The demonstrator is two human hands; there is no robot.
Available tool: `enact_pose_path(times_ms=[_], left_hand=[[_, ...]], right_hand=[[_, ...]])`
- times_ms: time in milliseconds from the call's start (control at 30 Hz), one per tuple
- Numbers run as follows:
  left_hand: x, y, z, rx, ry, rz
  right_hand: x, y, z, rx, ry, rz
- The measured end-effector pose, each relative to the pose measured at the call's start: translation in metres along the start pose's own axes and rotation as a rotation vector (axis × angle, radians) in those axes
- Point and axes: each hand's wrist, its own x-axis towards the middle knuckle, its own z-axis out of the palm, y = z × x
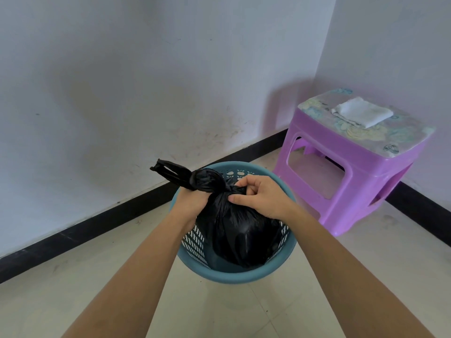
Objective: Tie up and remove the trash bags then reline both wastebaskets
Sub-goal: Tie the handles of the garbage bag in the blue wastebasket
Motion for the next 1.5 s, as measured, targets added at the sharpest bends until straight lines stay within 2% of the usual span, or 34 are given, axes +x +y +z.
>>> enact_pose_path(times_ms=[100, 333, 533, 733, 800, 933, 1100, 1267, 1333, 1400, 1500], left_hand=[[-0.004, 0.0, 0.0, -0.101, -0.071, -0.022], [-0.01, 0.002, 0.005, -0.409, -0.082, -0.105], [-0.01, -0.002, 0.014, -0.481, -0.054, -0.105], [-0.011, -0.007, 0.019, -0.59, -0.026, -0.075], [-0.012, -0.01, 0.02, -0.568, -0.008, -0.059], [-0.011, -0.012, 0.019, -0.453, 0.057, -0.023], [-0.012, -0.014, 0.015, -0.413, 0.119, -0.046], [-0.015, -0.022, 0.007, -0.382, 0.031, -0.029], [-0.016, -0.025, 0.008, -0.346, -0.011, -0.018], [-0.015, -0.027, 0.008, -0.322, -0.055, -0.007], [-0.014, -0.026, 0.007, -0.311, -0.104, -0.011]], right_hand=[[-0.001, 0.001, -0.002, 0.007, 0.015, -0.005], [-0.005, 0.003, 0.001, 0.064, 0.058, -0.02], [-0.005, 0.006, 0.009, -0.256, 0.302, -0.134], [-0.011, 0.008, 0.017, -0.492, 0.342, -0.336], [-0.01, 0.01, 0.016, -0.495, 0.318, -0.341], [-0.008, 0.015, 0.01, -0.316, 0.192, -0.143], [-0.009, 0.015, 0.002, -0.184, 0.021, -0.034], [-0.008, 0.015, -0.007, 0.005, 0.066, 0.062], [-0.009, 0.01, -0.008, 0.079, -0.004, 0.085], [-0.009, 0.007, -0.004, 0.085, -0.098, 0.092], [-0.007, 0.011, 0.0, 0.029, -0.099, 0.074]])
